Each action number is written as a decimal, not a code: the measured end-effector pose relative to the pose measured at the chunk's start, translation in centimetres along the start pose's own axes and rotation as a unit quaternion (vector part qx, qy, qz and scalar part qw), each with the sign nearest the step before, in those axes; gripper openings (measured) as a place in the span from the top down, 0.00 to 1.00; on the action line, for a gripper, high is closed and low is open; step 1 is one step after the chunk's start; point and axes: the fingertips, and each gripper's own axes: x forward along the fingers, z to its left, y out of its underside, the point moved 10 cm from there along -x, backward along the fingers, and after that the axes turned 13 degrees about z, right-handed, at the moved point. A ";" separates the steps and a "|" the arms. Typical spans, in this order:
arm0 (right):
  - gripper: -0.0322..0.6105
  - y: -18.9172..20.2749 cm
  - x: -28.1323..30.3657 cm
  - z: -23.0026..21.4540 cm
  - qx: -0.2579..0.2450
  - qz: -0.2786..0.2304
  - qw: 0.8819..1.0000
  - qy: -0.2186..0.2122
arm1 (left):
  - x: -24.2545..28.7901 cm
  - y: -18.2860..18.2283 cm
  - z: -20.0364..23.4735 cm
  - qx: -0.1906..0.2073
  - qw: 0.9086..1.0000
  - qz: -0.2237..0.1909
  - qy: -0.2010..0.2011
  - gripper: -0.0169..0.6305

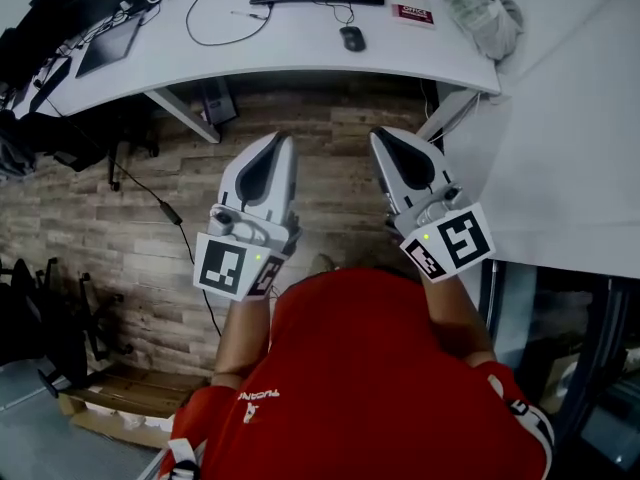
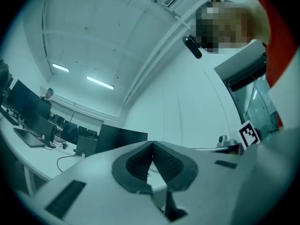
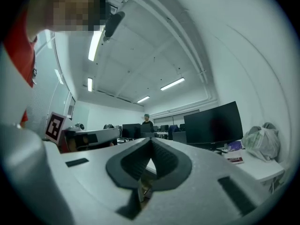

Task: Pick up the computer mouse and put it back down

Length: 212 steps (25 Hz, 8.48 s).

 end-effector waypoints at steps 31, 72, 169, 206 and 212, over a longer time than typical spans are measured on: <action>0.89 4.7 21.7 -18.6 0.007 0.092 0.992 0.082 | 21.2 3.3 17.0 0.008 0.999 0.038 -0.015 0.96; 0.44 19.9 39.8 -32.5 0.112 0.417 0.891 0.142 | 36.6 8.7 29.4 -0.023 0.993 0.104 0.057 0.96; 0.49 11.5 34.3 -28.3 0.077 0.278 0.947 0.143 | 33.0 4.4 28.3 -0.016 0.994 0.089 0.055 0.96; 0.48 19.5 39.8 -31.8 0.072 0.436 0.891 0.107 | 33.5 6.1 28.6 -0.018 0.992 0.122 0.030 0.96; 0.48 19.8 40.0 -31.8 0.075 0.435 0.892 0.099 | 33.8 6.2 28.7 -0.017 0.991 0.128 0.031 0.96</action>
